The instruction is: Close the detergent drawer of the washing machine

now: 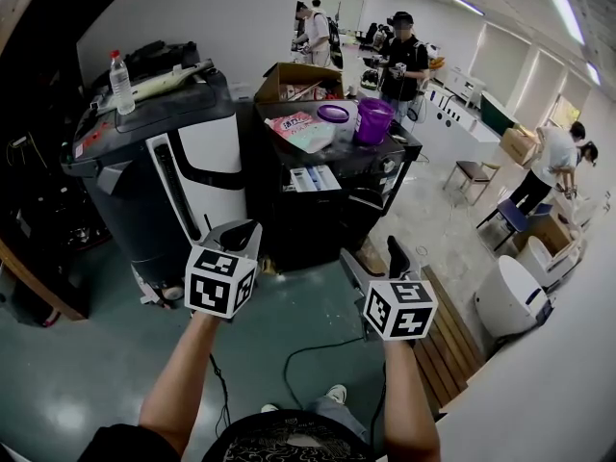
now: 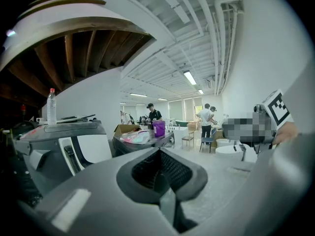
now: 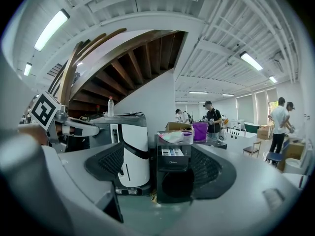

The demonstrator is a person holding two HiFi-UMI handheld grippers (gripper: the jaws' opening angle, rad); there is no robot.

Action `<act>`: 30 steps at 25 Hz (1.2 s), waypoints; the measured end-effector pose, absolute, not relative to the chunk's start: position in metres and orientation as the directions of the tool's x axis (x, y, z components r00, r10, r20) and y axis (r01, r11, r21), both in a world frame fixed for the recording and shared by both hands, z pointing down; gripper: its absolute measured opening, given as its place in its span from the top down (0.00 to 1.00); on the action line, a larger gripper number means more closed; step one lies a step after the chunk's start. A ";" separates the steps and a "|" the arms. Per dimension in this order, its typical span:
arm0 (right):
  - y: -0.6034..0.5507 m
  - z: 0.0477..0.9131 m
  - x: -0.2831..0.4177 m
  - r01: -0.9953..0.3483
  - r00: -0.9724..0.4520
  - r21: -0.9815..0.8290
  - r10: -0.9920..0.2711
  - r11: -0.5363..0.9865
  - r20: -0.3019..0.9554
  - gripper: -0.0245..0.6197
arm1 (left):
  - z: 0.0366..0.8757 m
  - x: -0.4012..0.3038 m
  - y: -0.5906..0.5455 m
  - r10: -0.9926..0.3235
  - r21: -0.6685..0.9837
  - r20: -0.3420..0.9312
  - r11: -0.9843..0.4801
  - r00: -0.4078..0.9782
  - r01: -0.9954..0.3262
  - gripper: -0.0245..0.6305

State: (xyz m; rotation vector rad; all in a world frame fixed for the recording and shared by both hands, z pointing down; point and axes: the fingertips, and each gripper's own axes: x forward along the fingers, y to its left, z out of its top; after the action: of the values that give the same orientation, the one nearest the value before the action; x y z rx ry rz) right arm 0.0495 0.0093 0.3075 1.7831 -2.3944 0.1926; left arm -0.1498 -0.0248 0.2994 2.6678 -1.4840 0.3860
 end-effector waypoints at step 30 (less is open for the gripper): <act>-0.139 0.337 0.076 -0.946 -0.322 -0.101 -0.920 0.307 0.223 0.26 | 0.323 -0.118 -0.165 -0.821 -0.088 0.324 -0.521 0.470 -0.849 0.96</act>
State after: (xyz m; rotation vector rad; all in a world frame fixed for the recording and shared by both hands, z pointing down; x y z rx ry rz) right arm 0.0765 -0.1388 0.3369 1.7507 -2.4377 0.3225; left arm -0.1178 -0.1647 0.3232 2.6199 -1.4915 0.5038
